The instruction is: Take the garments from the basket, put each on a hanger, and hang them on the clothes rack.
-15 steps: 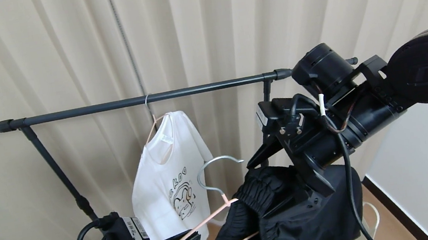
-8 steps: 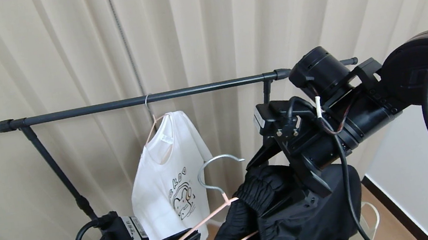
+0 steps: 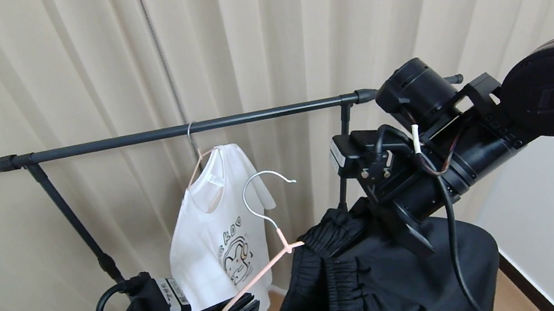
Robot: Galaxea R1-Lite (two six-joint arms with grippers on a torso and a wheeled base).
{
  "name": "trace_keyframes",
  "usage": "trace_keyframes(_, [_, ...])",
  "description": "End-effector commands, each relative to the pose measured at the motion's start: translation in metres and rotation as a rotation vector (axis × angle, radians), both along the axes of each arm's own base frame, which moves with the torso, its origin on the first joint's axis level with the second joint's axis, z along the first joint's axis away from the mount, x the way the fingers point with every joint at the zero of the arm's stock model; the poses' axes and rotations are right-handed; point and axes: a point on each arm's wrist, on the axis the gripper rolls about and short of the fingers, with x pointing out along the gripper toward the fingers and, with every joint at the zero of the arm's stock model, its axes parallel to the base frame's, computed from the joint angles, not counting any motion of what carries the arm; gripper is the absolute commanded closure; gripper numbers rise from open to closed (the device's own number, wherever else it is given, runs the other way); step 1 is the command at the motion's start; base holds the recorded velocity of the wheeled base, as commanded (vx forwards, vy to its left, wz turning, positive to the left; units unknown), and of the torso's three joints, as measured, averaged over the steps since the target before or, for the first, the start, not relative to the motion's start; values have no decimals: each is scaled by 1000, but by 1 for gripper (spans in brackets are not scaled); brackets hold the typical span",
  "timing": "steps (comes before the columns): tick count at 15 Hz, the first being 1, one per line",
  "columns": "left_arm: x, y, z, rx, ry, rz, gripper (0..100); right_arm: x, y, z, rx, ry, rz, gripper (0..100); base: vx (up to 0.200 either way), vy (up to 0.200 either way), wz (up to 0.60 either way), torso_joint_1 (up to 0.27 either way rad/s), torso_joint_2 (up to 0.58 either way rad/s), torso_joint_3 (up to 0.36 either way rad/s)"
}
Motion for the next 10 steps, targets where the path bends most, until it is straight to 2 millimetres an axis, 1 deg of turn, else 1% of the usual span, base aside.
trace_keyframes(1, [1, 0, -2, 6, 8, 0, 100, -3, -2, 4, 8, -8, 1, 100, 0, 0, 0, 0, 0, 0])
trace_keyframes(4, [2, -1, -6, 21, 21, 3, 100, -5, -4, 4, 6, -5, 1, 100, 0, 0, 0, 0, 0, 0])
trace_keyframes(5, [2, -1, -6, 21, 24, 3, 0, -7, -5, 4, 6, -5, 1, 100, 0, 0, 0, 0, 0, 0])
trace_keyframes(10, [3, -1, -2, -9, 3, 8, 0, -18, -12, 3, -2, 6, 3, 100, 0, 0, 0, 0, 0, 0])
